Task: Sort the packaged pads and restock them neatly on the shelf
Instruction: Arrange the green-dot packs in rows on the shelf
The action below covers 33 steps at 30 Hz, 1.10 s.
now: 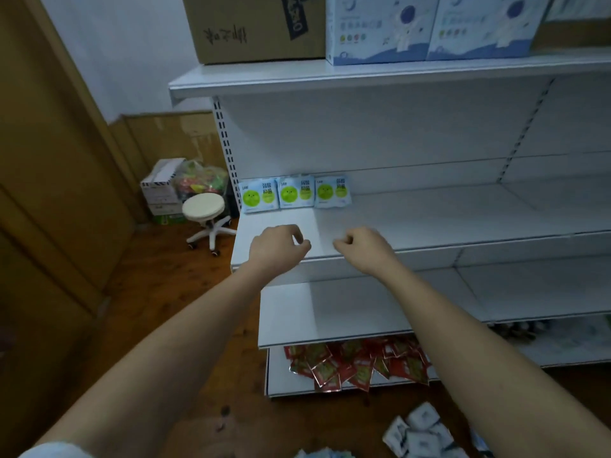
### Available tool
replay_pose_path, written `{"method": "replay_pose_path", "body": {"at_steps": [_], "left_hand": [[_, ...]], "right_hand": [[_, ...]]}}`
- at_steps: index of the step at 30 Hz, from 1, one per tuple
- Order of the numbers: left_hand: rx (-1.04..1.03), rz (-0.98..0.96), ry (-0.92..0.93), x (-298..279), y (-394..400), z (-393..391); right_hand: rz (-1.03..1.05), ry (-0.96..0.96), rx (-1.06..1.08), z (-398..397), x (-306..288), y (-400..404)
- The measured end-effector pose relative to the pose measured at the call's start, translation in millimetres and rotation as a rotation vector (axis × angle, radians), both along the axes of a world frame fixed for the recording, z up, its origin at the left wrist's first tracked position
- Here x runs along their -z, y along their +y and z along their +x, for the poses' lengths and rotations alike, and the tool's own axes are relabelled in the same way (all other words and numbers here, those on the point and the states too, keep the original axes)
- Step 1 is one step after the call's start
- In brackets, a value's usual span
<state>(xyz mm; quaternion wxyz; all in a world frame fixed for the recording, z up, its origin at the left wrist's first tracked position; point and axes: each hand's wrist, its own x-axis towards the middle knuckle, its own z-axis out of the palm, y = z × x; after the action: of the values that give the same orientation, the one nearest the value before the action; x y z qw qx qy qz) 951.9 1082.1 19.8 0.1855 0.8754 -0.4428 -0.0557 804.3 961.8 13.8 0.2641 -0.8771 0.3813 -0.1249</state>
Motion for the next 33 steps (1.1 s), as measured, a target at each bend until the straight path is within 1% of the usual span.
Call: {"method": "replay_pose_path", "body": {"at_steps": [4,8,13,17,20,23,25,29,31,33], "left_hand": [[0.008,0.03,0.022,15.8,25.9,-37.5],[0.018,0.086,0.07,45.1,59.0,-57.7],[-0.025,0.132,0.214,110.2,113.7,-70.3],[0.008,0.19,0.335,165.7,160.8,-78.4],[-0.036,0.199,0.412,198.2,189.4,-87.3],[-0.087,0.24,0.459,222.1,208.8,-102.4],[-0.112,0.271,0.496,235.9,213.7,-111.4],[-0.196,0.327,0.621,263.5,212.9,-140.6],[-0.264,0.355,0.66,280.5,211.2,-163.4],[-0.36,0.378,0.679,301.5,209.0,-189.5]], "right_hand": [[0.066,0.054,-0.032,-30.8,16.1,26.6],[0.161,0.147,-0.051,-44.1,47.0,59.3],[0.262,0.317,-0.066,-52.9,103.9,122.4],[0.33,0.442,-0.077,-62.0,154.2,175.3],[0.406,0.527,-0.108,-78.6,185.8,202.2],[0.476,0.6,-0.111,-100.9,205.2,205.7],[0.509,0.609,-0.12,-112.6,211.4,197.0],[0.579,0.647,-0.131,-135.3,238.5,171.3],[0.616,0.676,-0.147,-149.4,258.6,161.5],[0.665,0.704,-0.208,-164.6,283.6,152.3]]}}
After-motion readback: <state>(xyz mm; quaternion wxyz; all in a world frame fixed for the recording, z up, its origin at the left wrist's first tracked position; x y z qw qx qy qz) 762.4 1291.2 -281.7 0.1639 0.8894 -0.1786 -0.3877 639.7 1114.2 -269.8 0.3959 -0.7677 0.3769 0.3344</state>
